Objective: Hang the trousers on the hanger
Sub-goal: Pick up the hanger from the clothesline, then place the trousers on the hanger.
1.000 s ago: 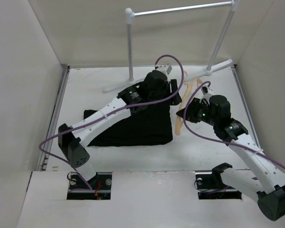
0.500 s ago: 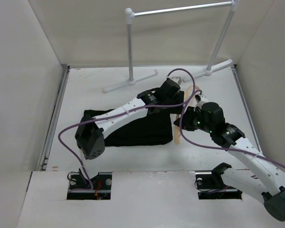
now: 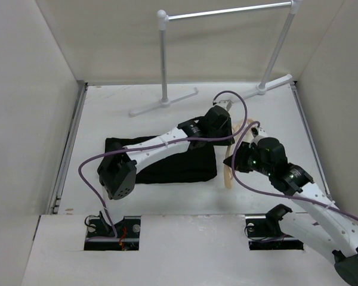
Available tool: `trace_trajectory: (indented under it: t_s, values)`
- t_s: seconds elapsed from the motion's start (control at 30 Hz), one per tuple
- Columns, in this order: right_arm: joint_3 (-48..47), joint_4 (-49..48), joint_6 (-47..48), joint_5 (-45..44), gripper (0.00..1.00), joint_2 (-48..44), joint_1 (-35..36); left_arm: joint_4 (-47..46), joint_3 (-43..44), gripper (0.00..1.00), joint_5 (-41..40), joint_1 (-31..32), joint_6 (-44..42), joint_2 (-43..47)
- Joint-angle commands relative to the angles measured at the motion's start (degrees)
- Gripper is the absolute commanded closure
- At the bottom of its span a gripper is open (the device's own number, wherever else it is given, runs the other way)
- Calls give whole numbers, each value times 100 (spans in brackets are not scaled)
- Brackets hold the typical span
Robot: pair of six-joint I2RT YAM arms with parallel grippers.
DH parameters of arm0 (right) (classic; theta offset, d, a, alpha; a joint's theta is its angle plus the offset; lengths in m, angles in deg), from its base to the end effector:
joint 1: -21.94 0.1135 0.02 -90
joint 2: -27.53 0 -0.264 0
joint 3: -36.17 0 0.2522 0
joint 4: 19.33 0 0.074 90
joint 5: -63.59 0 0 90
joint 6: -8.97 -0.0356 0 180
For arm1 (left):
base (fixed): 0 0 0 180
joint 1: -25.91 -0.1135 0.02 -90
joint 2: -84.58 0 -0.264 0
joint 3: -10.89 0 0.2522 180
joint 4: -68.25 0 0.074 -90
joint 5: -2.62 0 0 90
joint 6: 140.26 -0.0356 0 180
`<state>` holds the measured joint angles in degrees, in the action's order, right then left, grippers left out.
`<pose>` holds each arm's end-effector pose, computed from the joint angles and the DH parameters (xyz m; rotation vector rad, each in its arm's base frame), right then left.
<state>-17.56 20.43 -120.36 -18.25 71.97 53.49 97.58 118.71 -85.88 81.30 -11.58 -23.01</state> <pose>0.1461 0.0956 0.2837 0.0604 2.2251 0.8668 0.2535 -0.3690 0.3129 0.3436 2.2204 -0.9866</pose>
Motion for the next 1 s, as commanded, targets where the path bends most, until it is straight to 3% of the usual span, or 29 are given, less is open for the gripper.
trace_trajectory:
  t_s: [0.0,0.1,0.27,0.33,0.5,0.63,0.7,0.83,0.97]
  values:
    - [94,344,-215,10,76,-453,-30,-607,-528,94,-124,-7,236,308]
    - [252,423,-294,71,74,-796,-109,-871,-871,97,-88,28,438,405]
    - [323,617,-373,28,53,-1043,-224,-1187,-1301,100,-246,133,728,581]
    - [288,652,-347,19,51,-1096,-407,-1398,-1582,100,-360,151,904,756]
    - [287,258,-321,221,79,-527,-935,-1934,-2382,100,-808,300,1212,1275]
    - [393,-646,-330,115,84,483,-971,-2321,-3076,100,-1335,441,1388,1583]
    - [384,-1086,-312,124,81,984,-945,-2444,-3384,100,-1581,467,1441,1679]
    - [358,-2158,-347,168,60,1969,-945,-2699,-3868,100,-1872,441,1450,1715]
    - [314,-3011,-373,396,55,2752,-945,-2937,-4132,100,-1995,380,1476,1601]
